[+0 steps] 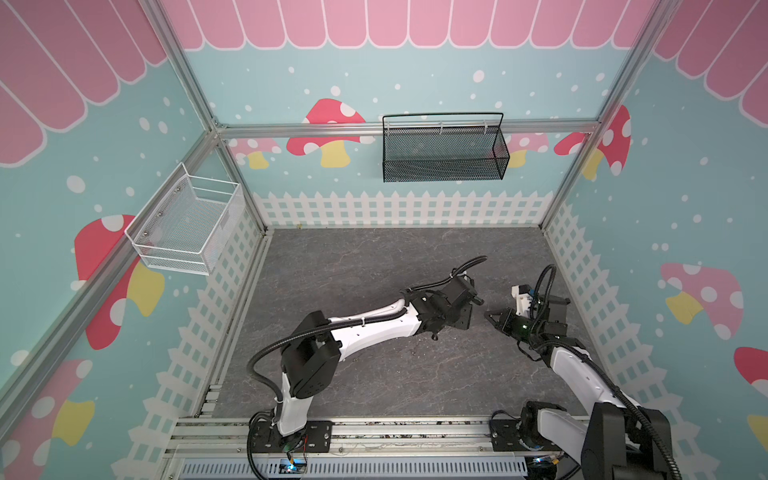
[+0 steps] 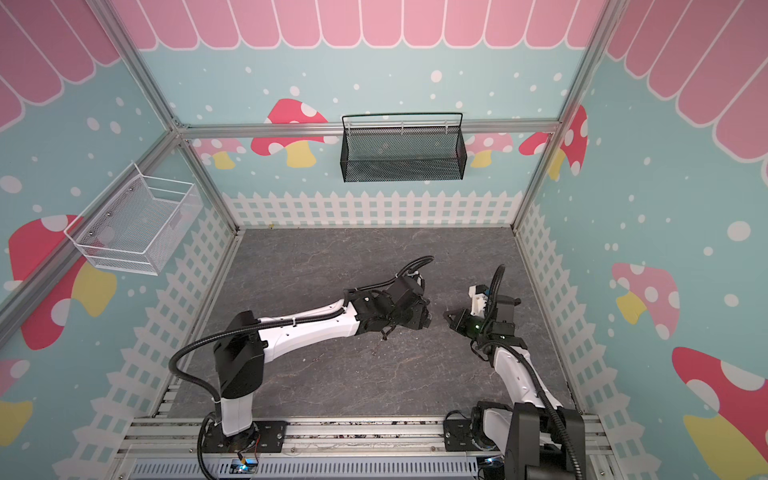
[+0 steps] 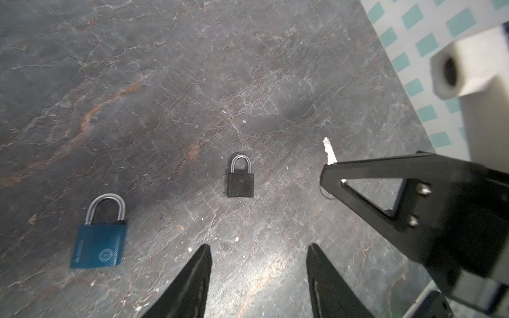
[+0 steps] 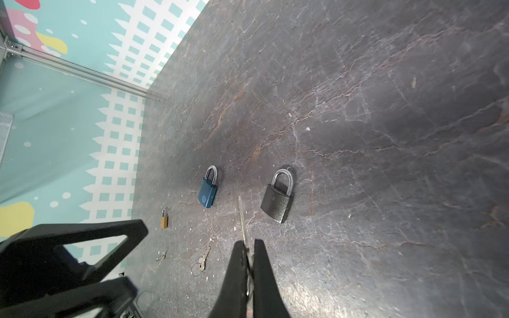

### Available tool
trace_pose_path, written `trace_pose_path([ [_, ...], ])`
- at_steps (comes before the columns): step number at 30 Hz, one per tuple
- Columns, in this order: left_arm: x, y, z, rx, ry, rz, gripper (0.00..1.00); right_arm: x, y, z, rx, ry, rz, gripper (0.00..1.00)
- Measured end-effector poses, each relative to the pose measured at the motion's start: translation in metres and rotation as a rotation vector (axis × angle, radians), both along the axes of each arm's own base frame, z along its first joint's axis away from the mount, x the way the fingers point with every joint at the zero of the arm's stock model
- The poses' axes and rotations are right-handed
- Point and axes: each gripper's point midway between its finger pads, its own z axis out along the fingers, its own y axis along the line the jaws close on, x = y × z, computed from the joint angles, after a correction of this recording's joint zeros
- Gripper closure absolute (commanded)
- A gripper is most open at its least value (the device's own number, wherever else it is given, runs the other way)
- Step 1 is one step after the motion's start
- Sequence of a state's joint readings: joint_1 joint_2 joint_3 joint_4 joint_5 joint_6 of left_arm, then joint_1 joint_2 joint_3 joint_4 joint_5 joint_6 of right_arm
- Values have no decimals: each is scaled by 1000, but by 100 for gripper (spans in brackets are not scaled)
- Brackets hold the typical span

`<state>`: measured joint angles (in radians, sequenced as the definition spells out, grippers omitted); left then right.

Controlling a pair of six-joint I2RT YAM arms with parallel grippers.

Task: Unlock with the key
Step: 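Move the left gripper over the small black padlock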

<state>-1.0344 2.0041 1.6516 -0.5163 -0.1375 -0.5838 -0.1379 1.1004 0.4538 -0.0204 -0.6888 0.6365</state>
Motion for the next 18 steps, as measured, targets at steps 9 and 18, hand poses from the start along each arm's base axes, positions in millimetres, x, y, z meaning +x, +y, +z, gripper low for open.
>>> trace_pose_path([
  [9,11,-21,-44,166,30,-5,44,8,-19,-8,-31,8,-64,100],
  [18,17,-29,-80,265,60,-19,44,6,-26,-11,-67,3,-96,100],
])
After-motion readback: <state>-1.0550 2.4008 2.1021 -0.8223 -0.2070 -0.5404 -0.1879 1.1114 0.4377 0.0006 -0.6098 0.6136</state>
